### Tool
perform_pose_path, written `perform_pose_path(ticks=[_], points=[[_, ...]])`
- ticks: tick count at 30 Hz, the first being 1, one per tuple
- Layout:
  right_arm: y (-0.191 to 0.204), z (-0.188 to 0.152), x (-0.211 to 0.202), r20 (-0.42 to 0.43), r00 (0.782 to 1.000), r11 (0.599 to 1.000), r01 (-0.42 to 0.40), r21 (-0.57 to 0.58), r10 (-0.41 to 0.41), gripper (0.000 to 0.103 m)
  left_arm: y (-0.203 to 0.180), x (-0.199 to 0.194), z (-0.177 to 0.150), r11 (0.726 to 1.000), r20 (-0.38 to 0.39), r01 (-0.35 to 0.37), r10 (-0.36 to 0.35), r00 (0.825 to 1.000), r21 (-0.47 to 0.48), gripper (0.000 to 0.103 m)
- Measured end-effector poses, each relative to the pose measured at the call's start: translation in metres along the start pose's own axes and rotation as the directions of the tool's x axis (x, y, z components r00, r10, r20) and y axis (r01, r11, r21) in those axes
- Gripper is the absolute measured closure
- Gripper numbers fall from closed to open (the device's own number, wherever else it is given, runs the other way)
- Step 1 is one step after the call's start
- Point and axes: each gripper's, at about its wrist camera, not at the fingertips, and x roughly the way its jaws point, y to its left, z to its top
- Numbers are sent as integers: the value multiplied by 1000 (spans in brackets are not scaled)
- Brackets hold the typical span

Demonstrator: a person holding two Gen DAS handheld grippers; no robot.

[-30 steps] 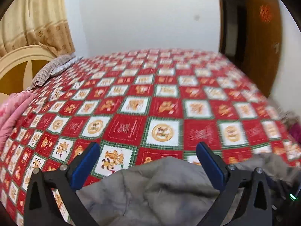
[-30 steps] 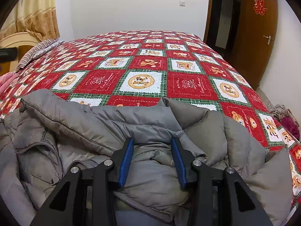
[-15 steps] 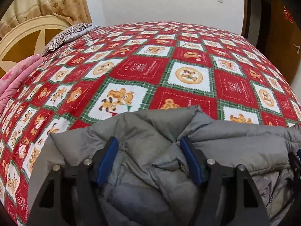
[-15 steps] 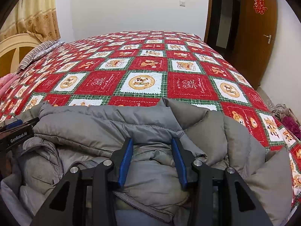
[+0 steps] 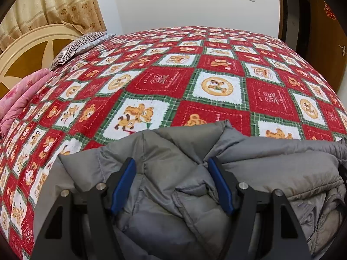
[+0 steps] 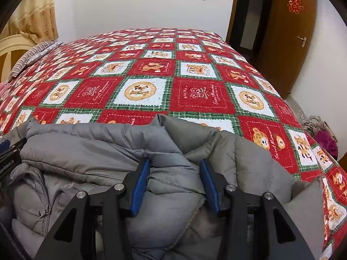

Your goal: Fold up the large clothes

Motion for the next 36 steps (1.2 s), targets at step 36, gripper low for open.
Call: perform_pose_path(ticks=[36], points=[[-28, -64, -190, 126, 991, 997, -46, 68, 37, 47, 100, -199, -64, 935, 211, 347, -355, 911, 79, 2]])
